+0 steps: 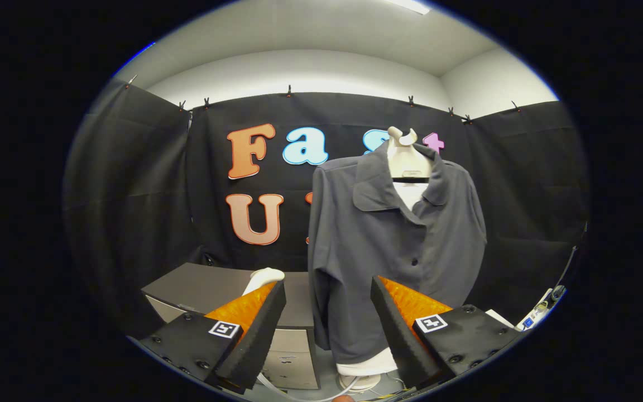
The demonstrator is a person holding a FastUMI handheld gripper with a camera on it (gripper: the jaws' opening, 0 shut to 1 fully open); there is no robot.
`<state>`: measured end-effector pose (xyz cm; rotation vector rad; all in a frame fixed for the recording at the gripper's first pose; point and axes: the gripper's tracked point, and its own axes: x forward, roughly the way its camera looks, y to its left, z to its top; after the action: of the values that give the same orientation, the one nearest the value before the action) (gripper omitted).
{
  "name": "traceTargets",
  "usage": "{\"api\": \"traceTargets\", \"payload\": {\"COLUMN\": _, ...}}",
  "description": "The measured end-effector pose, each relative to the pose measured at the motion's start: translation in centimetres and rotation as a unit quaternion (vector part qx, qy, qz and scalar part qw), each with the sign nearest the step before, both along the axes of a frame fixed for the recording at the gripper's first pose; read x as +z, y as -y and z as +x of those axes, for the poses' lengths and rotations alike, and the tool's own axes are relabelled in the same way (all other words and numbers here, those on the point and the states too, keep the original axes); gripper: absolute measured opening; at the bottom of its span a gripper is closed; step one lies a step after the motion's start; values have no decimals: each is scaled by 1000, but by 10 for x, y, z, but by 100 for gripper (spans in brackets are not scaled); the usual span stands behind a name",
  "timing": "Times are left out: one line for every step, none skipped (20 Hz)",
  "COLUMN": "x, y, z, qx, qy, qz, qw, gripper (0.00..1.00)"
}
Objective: Iron the clothes twice with a garment steamer, once on the left side and once on the right side.
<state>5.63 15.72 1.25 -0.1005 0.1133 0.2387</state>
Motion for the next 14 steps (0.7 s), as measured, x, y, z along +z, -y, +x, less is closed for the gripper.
{"api": "traceTargets", "payload": {"x": -2, "y": -13, "z": 5, "qx": 8, "qy": -4, "qz": 2, "qw": 1000, "gripper": 98}}
{"api": "traceTargets", "payload": {"x": -7, "y": -27, "z": 10, "qx": 15, "qy": -11, "qz": 2, "qw": 1000, "gripper": 98}}
{"api": "traceTargets", "payload": {"x": -12, "y": -38, "z": 17, "qx": 19, "qy": -18, "qz": 2, "qw": 1000, "gripper": 98}}
{"api": "traceTargets", "payload": {"x": -15, "y": -51, "z": 20, "qx": 27, "qy": -24, "qz": 1, "qw": 999, "gripper": 98}}
{"api": "traceTargets", "payload": {"x": -19, "y": -64, "z": 26, "qx": 34, "qy": -31, "qz": -1, "qw": 999, "gripper": 98}}
{"api": "traceTargets", "payload": {"x": -23, "y": -78, "z": 29, "qx": 42, "qy": -38, "qz": -2, "qw": 998, "gripper": 98}}
{"api": "traceTargets", "payload": {"x": -28, "y": -90, "z": 33, "qx": 49, "qy": -44, "qz": -5, "qw": 998, "gripper": 98}}
{"api": "traceTargets", "payload": {"x": -35, "y": -102, "z": 39, "qx": 55, "qy": -50, "qz": -11, "qw": 997, "gripper": 98}}
{"api": "traceTargets", "payload": {"x": -43, "y": -114, "z": 45, "qx": 60, "qy": -56, "qz": -17, "qw": 997, "gripper": 98}}
{"api": "traceTargets", "payload": {"x": -49, "y": -126, "z": 49, "qx": 66, "qy": -63, "qz": -21, "qw": 996, "gripper": 98}}
{"api": "traceTargets", "payload": {"x": -57, "y": -139, "z": 54, "qx": 73, "qy": -72, "qz": -24, "qw": 994, "gripper": 98}}
{"api": "traceTargets", "payload": {"x": -66, "y": -150, "z": 60, "qx": 78, "qy": -82, "qz": -25, "qw": 993, "gripper": 98}}
{"api": "traceTargets", "payload": {"x": -75, "y": -160, "z": 66, "qx": 82, "qy": -92, "qz": -25, "qw": 992, "gripper": 98}}
{"api": "traceTargets", "payload": {"x": -82, "y": -171, "z": 71, "qx": 86, "qy": -103, "qz": -26, "qw": 991, "gripper": 97}}
